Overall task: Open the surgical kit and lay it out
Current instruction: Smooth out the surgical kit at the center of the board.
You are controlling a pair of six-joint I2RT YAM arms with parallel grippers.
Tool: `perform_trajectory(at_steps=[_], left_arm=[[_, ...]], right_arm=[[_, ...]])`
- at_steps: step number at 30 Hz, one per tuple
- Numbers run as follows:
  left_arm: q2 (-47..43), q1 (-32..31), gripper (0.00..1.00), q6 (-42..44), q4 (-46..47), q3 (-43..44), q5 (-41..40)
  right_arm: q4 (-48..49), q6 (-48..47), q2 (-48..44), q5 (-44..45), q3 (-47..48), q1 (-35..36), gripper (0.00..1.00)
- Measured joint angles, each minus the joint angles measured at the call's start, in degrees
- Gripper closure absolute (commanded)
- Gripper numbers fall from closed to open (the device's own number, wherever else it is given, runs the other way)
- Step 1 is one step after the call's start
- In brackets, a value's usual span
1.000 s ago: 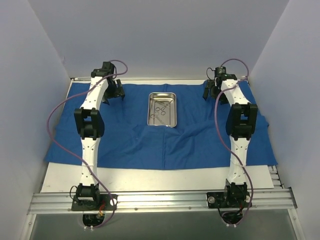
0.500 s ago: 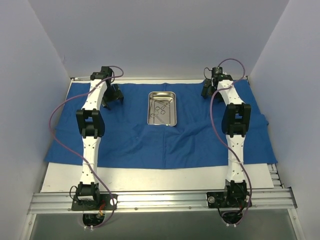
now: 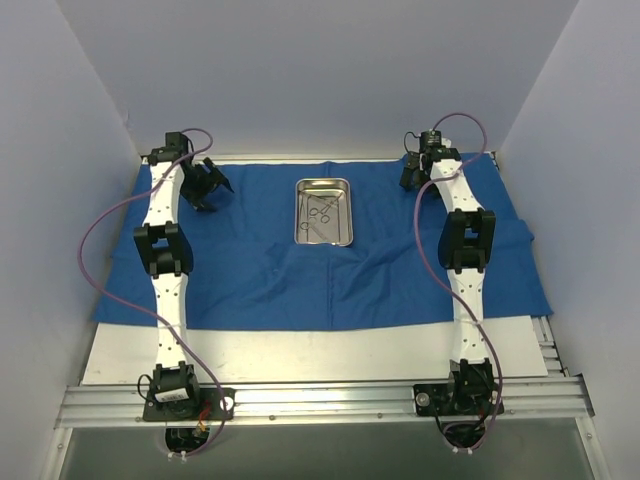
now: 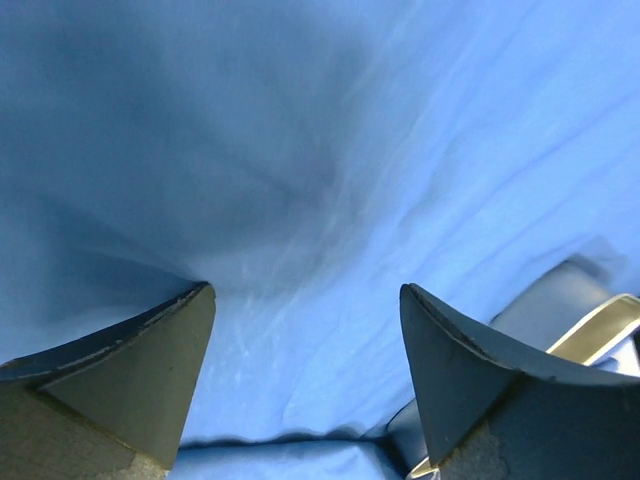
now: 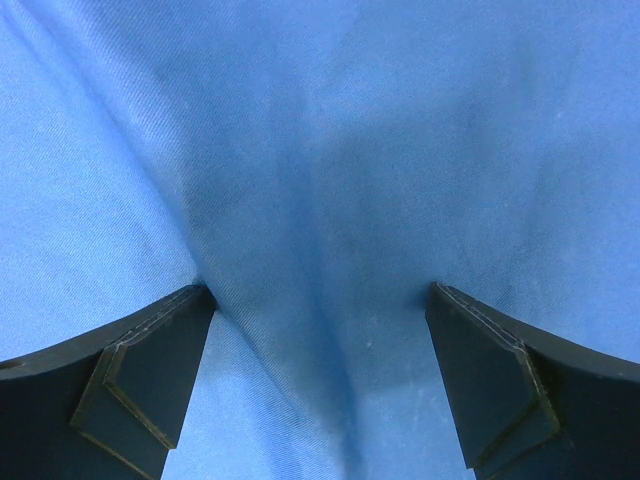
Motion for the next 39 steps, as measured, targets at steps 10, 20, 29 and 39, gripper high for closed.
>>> perform_trajectory(at_steps=[10, 20, 29, 39], left_arm=[[-12.9, -0.55, 0.06, 4.33, 5.6, -17.16, -6.49], [-51.01, -3.76, 0.05, 8.41, 5.11, -45.66, -19.85], [-62.53, -7.74, 0.04, 9.18, 5.44, -66.64, -18.18], [-62.38, -9.81, 0.04, 9.46, 5.46, -67.3, -16.87]], right_arm=[[-0.79, -0.09, -1.27, -5.68, 1.97, -1.14, 0.0], [-4.48, 0.85, -33.29, -7.41, -21.9, -0.96, 0.0], [-3.08, 7.8, -65.79, -10.12, -70.01, 15.98, 0.01], [2.54, 15.76, -68.0, -8.24, -81.61, 27.91, 0.02]])
